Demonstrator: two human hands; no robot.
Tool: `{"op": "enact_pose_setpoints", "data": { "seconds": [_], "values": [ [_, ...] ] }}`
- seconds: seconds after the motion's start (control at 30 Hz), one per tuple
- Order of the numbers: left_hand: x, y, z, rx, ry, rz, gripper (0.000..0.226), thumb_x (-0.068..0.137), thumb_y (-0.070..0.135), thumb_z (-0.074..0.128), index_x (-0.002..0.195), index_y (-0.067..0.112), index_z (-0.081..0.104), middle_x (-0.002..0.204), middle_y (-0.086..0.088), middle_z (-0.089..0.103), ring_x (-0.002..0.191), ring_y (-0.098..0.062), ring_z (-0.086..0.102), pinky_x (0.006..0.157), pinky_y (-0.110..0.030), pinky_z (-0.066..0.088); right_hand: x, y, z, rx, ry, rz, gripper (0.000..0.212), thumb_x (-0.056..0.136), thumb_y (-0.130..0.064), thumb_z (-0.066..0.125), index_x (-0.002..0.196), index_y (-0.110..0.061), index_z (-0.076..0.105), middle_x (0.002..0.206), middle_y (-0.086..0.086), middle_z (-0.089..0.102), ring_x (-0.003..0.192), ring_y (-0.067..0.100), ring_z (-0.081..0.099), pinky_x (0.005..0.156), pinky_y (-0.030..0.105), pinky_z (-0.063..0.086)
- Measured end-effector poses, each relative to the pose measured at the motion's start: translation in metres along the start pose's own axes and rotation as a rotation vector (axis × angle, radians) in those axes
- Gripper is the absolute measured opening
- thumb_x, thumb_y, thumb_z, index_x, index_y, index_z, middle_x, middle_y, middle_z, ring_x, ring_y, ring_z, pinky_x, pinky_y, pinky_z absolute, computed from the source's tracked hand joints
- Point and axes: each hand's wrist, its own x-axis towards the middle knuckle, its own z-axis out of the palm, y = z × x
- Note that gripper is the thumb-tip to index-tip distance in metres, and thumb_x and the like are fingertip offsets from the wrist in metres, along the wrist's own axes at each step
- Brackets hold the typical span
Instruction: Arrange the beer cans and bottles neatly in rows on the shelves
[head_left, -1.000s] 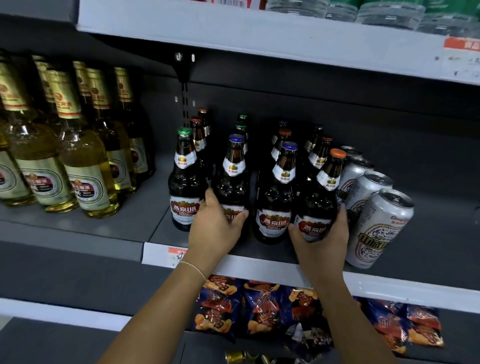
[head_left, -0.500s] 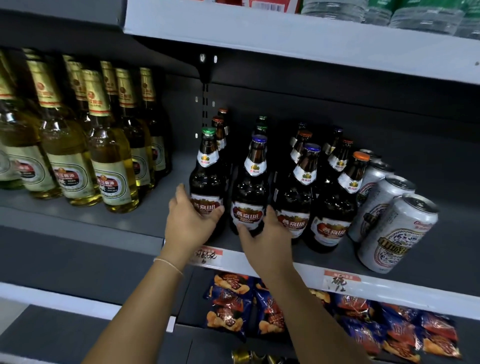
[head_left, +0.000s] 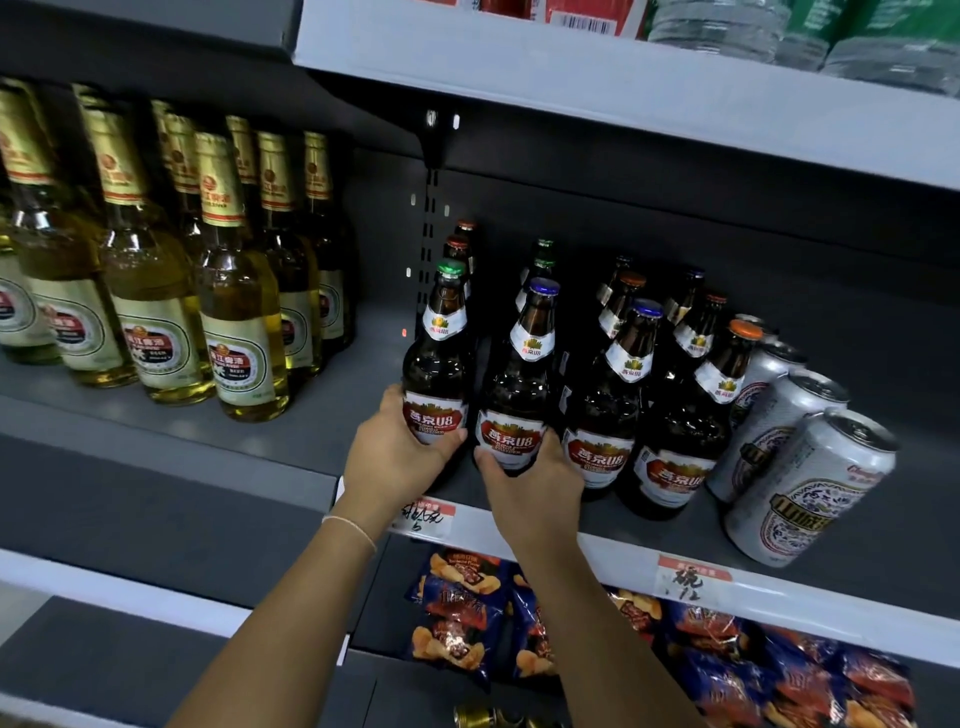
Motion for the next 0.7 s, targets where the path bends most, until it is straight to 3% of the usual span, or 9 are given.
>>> {"op": "enact_pose_setpoints", "data": {
  "seconds": [0.37, 0.5, 0.57, 0.63, 0.7],
  "values": [
    [0.0, -0.009, 0.006, 0.031, 0.077, 0.024, 0.062, 0.068, 0.054, 0.077, 0.114, 0.025, 0.048, 0.101, 0.004, 0.07, 0.093, -0.017, 0.067, 0.08, -0.035, 0.057, 0.0, 0.003, 0.001, 0.02, -0.013, -0.023, 0.058, 0.08, -0.04, 0.077, 0.125, -0.011, 0.056, 0.115, 0.001, 0.067, 0.109, 0.015, 0.063, 0.093, 0.021, 0.047],
    [0.0, -0.004, 0.002, 0.004, 0.047, 0.034, 0.066, 0.068, 0.05, 0.081, 0.118, 0.02, 0.05, 0.105, 0.004, 0.069, 0.095, -0.014, 0.065, 0.079, -0.024, 0.051, 0.001, 0.005, 0.002, 0.019, -0.022, -0.018, 0.06, 0.08, -0.043, 0.075, 0.127, -0.012, 0.055, 0.118, 0.0, 0.066, 0.112, 0.015, 0.062, 0.097, 0.027, 0.05],
    [0.005, -0.002, -0.012, -0.02, 0.008, 0.035, 0.074, 0.066, 0.061, 0.077, 0.122, 0.018, 0.054, 0.108, 0.007, 0.064, 0.098, -0.009, 0.06, 0.082, -0.022, 0.047, 0.002, 0.005, 0.002, 0.019, -0.033, -0.012, 0.06, 0.08, -0.045, 0.075, 0.127, -0.014, 0.055, 0.118, -0.001, 0.066, 0.113, 0.015, 0.061, 0.098, 0.028, 0.05],
    [0.018, -0.001, -0.03, -0.18, -0.035, 0.003, 0.082, 0.071, 0.077, 0.059, 0.128, 0.018, 0.056, 0.12, 0.006, 0.06, 0.11, -0.009, 0.055, 0.093, -0.025, 0.044, 0.002, 0.005, 0.001, 0.028, -0.047, -0.001, 0.059, 0.08, -0.045, 0.075, 0.127, -0.015, 0.055, 0.117, -0.002, 0.067, 0.111, 0.014, 0.062, 0.096, 0.024, 0.049],
    [0.042, 0.001, -0.039, -0.54, -0.097, -0.12, 0.075, 0.087, 0.074, 0.035, 0.134, 0.019, 0.053, 0.134, 0.002, 0.056, 0.124, -0.013, 0.05, 0.109, -0.034, 0.037, 0.002, 0.006, 0.001, 0.035, -0.053, 0.004, 0.058, 0.08, -0.043, 0.075, 0.126, -0.014, 0.055, 0.115, -0.003, 0.067, 0.109, 0.014, 0.063, 0.093, 0.021, 0.048]
  ]
}}
